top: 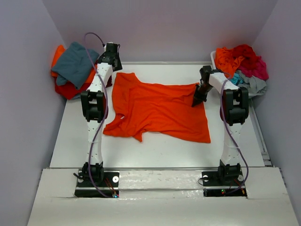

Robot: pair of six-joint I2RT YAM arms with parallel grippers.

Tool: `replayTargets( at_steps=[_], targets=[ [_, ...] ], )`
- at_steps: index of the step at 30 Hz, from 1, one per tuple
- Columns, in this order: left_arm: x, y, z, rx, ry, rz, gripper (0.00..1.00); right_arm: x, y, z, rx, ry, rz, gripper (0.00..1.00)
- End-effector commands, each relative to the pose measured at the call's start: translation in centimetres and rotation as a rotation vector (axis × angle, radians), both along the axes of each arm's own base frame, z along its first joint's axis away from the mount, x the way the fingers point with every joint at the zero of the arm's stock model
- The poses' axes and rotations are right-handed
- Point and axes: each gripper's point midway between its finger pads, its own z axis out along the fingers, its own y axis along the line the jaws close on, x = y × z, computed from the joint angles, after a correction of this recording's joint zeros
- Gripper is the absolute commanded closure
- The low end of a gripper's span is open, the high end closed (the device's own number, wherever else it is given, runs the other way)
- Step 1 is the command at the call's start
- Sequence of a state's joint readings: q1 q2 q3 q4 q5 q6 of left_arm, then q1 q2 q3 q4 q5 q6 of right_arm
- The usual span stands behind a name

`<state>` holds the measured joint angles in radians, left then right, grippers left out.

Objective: Fold and stack the t-shirts
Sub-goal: Flatten out the tshirt

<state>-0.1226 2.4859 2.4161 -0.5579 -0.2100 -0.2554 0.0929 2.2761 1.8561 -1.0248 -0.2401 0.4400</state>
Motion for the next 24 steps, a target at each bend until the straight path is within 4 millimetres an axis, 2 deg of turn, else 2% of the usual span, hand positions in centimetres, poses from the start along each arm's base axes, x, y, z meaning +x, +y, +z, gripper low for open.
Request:
replayTargets(
  at_steps=[1, 10, 11, 13, 14, 15, 16, 17, 19, 20, 23, 24],
  targets=[
    [0.3, 0.3, 0.7, 0.005, -0.025, 0.015, 0.29, 0.7, 0.3, 1.1, -0.009, -0.042, 0.027, 0.93],
    [-1.5, -0.1, 2.0, -0.037, -0.004, 0.019, 0.27, 1.2, 0.0, 2.0, -0.024, -0.076, 0.026, 0.93],
    [-1.8, -0.8, 1.9, -0.035, 0.006, 0.009, 0.27, 1.4, -0.1, 2.2, -0.028, -0.084, 0.023, 0.93],
    [-3.0, -1.1, 1.3, -0.02, 0.048, 0.005, 0.27, 2.3, -0.2, 3.2, -0.039, -0.126, 0.018, 0.92],
    [-3.5, -1.9, 1.9, -0.023, 0.043, -0.006, 0.26, 2.7, -0.2, 3.5, -0.042, -0.138, 0.016, 0.92],
    [-4.2, -1.9, 1.0, -0.026, 0.071, -0.009, 0.27, 3.1, -0.3, 3.6, -0.045, -0.151, 0.015, 0.9],
    [-4.6, -2.7, 1.0, -0.034, 0.077, -0.019, 0.27, 3.5, -0.3, 3.9, -0.045, -0.164, 0.011, 0.89],
    [-5.0, -2.6, 1.6, -0.035, 0.075, -0.016, 0.27, 4.4, -0.2, 4.5, -0.043, -0.189, 0.005, 0.89],
    [-5.8, -3.0, 1.5, -0.032, 0.091, -0.023, 0.27, 5.0, 0.0, 4.5, -0.036, -0.188, -0.004, 0.86],
    [-6.1, -3.7, 2.4, -0.036, 0.079, -0.035, 0.27, 5.9, 0.2, 5.5, -0.025, -0.22, -0.006, 0.84],
    [-6.9, -4.3, 2.7, -0.044, 0.09, -0.046, 0.27, 6.8, 0.4, 5.7, -0.018, -0.234, -0.016, 0.74],
    [-7.3, -4.3, 2.7, -0.045, 0.106, -0.049, 0.27, 7.5, 0.5, 6.5, -0.016, -0.26, -0.017, 0.68]
  ],
)
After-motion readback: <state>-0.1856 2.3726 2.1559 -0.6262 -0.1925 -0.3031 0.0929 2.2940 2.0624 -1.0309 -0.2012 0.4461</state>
